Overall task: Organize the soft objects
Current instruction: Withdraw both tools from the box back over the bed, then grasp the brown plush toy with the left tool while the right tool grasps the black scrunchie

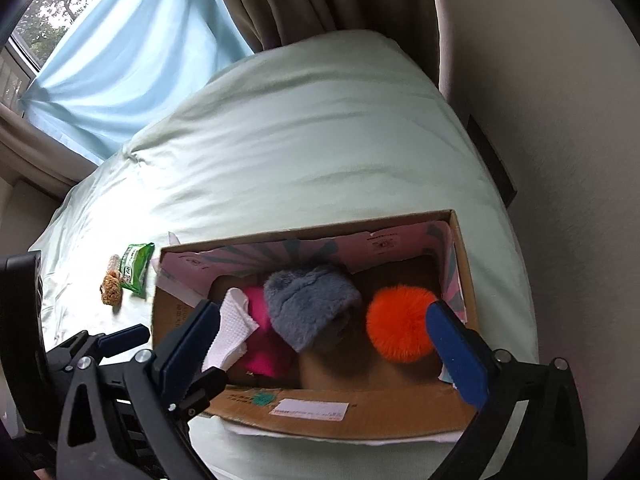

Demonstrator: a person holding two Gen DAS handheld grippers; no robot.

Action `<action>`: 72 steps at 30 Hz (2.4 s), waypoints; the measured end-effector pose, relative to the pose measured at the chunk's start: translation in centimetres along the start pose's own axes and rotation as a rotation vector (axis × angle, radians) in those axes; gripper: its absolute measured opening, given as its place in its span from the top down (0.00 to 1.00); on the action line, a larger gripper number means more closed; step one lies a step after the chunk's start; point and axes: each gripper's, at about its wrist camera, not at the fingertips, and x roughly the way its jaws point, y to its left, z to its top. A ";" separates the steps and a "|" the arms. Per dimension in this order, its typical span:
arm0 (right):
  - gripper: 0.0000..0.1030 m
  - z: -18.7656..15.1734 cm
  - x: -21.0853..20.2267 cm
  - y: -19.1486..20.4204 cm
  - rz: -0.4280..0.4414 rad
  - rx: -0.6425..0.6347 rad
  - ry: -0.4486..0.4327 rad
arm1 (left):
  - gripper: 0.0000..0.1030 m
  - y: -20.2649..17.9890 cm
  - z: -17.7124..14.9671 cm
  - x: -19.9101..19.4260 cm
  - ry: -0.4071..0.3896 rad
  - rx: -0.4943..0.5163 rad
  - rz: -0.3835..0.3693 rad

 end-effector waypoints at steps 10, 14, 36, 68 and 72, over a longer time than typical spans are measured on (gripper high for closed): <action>0.01 -0.3 -5.7 3.4 -0.021 -0.033 -0.056 | 0.00 2.2 -1.7 -8.6 -0.133 -0.012 -0.003; 0.01 -0.6 -9.0 5.7 -0.024 -0.051 -0.097 | 0.00 3.9 -2.6 -12.6 -0.200 -0.025 0.000; 0.01 -7.6 -20.5 23.5 -0.044 -0.182 -0.309 | 0.00 22.7 -13.7 -31.3 -0.464 -0.114 0.083; 0.01 -14.8 -0.4 34.5 -0.157 -0.064 -0.336 | 0.03 39.2 -11.5 -12.7 -0.412 0.056 0.114; 0.01 -15.2 4.0 33.4 -0.182 -0.053 -0.308 | 0.06 39.2 -10.4 -7.6 -0.385 0.065 0.129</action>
